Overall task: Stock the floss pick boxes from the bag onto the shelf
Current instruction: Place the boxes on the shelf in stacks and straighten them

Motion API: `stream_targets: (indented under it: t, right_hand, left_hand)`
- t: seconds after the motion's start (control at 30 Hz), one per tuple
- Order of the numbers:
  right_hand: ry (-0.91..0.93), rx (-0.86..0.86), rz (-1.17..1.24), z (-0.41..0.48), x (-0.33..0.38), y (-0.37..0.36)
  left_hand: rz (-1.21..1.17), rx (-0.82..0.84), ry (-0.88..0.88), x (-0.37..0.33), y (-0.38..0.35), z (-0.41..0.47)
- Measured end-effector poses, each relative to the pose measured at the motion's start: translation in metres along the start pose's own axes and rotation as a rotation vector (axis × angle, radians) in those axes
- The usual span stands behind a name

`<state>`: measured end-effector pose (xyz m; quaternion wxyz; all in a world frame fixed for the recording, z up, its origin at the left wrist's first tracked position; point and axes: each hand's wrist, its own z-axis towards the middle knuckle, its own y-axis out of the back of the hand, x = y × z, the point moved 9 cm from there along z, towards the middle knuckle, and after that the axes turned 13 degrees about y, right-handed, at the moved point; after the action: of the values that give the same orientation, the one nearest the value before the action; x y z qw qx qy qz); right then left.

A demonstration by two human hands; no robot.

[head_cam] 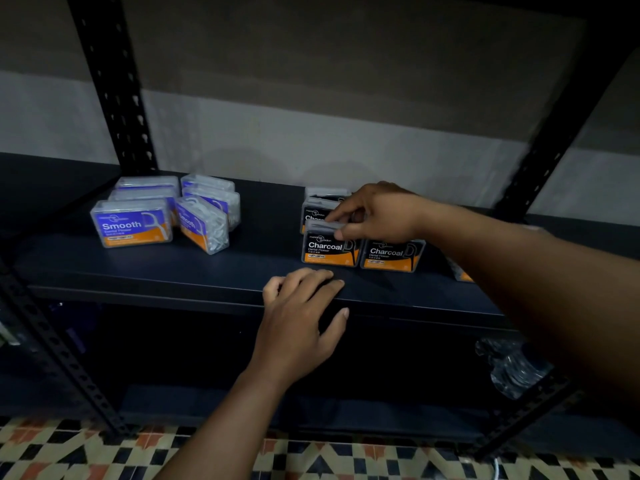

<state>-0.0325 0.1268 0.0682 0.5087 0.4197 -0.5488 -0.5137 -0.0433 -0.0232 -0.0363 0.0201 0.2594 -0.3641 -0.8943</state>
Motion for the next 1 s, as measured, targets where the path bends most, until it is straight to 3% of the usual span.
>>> stream_targets:
  t: [0.27,0.53,1.0]
  right_hand:
    - [-0.113,-0.178,0.048,0.005,-0.018,0.022]
    - [-0.165,-0.031,0.024,0.029,-0.025,0.007]
    - [-0.163,-0.04,0.025,0.029,-0.03,0.005]
  left_hand:
    - [-0.022,-0.026,-0.027,0.003,0.003,-0.001]
    - [0.025,-0.1,-0.005,0.018,0.017,0.001]
    - [0.005,-0.1,0.017,0.025,0.02,0.004]
